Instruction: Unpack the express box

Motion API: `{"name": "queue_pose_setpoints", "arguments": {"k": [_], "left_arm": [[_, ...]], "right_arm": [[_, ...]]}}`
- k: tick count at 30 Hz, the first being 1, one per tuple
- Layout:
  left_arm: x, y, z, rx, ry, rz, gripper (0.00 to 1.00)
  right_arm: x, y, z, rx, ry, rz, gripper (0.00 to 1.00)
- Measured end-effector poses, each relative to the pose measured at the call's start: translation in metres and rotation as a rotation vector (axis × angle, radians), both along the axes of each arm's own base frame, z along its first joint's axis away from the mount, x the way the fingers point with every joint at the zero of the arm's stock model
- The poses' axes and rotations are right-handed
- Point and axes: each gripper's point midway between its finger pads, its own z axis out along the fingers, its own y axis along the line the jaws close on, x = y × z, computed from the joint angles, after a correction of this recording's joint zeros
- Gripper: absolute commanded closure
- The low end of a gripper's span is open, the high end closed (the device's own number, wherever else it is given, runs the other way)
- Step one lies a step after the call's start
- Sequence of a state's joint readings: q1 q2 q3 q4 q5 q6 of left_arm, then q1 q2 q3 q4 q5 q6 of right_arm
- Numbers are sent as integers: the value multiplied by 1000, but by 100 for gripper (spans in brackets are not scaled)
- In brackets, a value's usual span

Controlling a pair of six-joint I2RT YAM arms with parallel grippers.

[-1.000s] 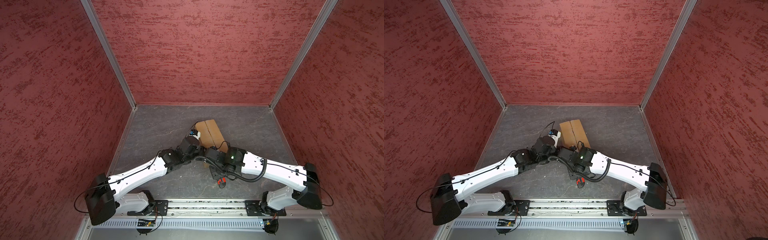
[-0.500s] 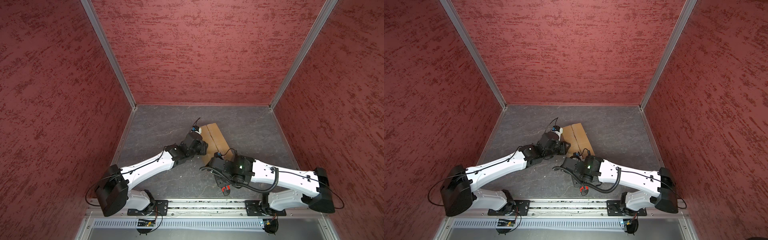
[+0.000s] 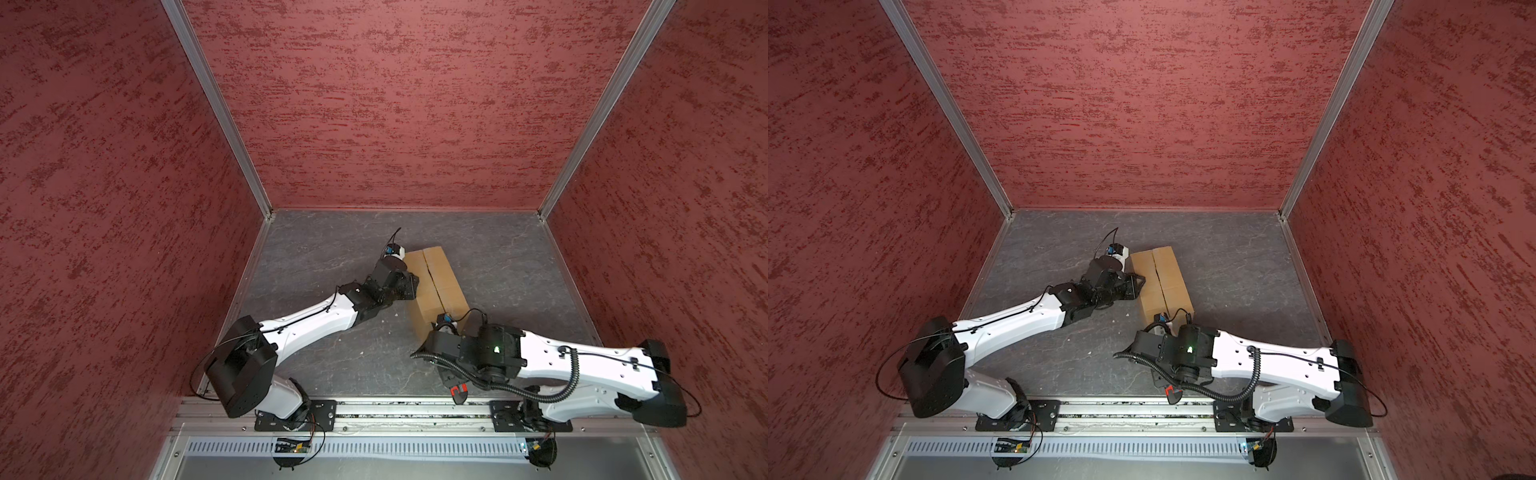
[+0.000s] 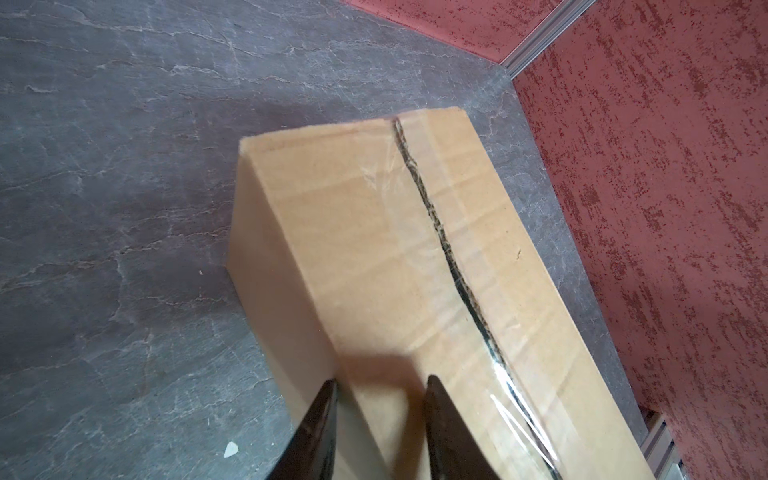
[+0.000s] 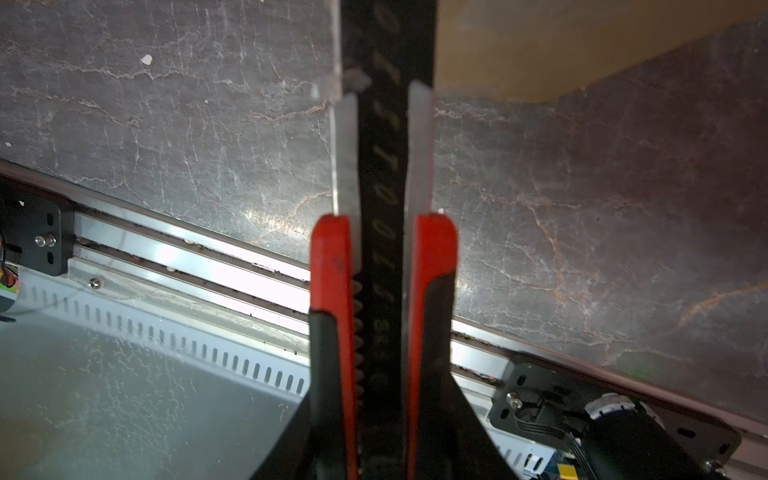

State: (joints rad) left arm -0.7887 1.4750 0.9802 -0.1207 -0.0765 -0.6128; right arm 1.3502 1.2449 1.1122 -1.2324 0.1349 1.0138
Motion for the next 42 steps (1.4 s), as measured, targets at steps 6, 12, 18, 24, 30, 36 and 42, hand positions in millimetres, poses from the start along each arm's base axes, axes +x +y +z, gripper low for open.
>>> {"name": "queue_pose_setpoints", "arguments": {"k": [6,12,18,24,30,36,42], "left_arm": [[13,4,0,-4,-7,27,65],[26,13,1,8,-19,49,64],[25,25,7,35,-25,55,60],[8,43,31,37,-62,46,50],[-7,62,63,10,-121,50,35],[-17,78,62,18,-118,63,24],[-20,85,49,45,-81,69,17]], "right_arm": [[-11,-12,3,-6,9,-7,98],[-12,-26,10,-6,-11,-33,98],[6,-45,24,-6,-75,-103,98],[57,-67,41,5,-149,-240,98],[116,-84,46,-26,-210,-297,97],[164,-100,32,-76,-219,-303,97],[203,-116,19,-78,-230,-312,98]]}}
